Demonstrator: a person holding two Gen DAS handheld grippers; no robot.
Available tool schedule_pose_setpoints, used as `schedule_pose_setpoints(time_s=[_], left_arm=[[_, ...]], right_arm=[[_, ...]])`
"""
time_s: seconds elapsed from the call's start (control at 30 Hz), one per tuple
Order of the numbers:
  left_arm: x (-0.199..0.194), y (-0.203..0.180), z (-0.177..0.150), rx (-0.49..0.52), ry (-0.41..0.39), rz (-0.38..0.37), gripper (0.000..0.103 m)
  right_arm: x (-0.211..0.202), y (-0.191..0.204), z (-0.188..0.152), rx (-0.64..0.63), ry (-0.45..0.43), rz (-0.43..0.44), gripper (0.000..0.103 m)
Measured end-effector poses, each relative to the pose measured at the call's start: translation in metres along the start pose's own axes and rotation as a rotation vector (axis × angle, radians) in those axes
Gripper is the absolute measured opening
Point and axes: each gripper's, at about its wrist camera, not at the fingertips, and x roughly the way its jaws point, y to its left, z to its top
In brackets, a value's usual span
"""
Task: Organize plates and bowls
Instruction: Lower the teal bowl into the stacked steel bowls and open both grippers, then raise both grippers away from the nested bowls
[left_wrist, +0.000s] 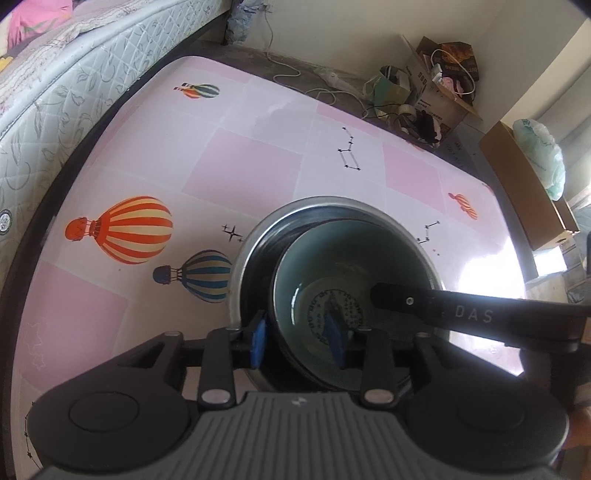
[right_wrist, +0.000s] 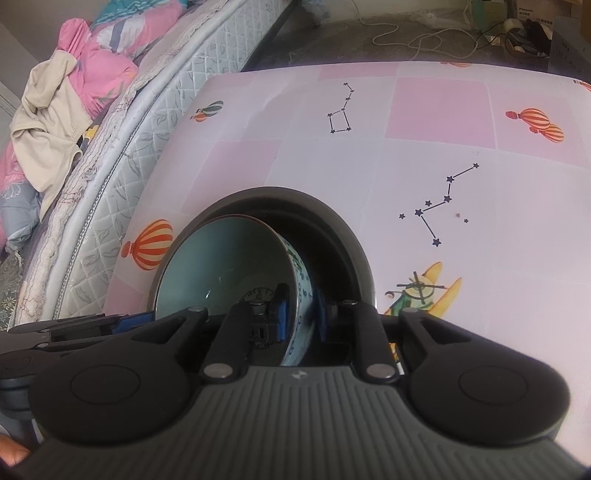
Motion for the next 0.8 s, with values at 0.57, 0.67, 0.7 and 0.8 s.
schedule_pose_setpoints(time_s=[0.57,0.67,0.7,0.8], left_arm=[[-0.032,-0.017,0.000,0.048,-0.076,-0.031,0.059],[-0.040,-0.020,-0.004,0.060,-0.089,-0.033,0.063],[-0.043,-0.020,-0.005,0.062,-0.092,-0.033,0.064],[-0.053,-0.020,-0.010,0.068,-0.106,-0.035,0.067]], right_arm=[[-0.029,0.002,0.007,0.028,-0.030,0.018,0.033],[-0.038,0.001,0.005,0.029,-0.045,0.022,0.033],[-0.043,0.001,0.004,0.029,-0.051,0.027,0.033],[-0.058,-0.002,0.001,0.039,-0.068,0.057,0.033]])
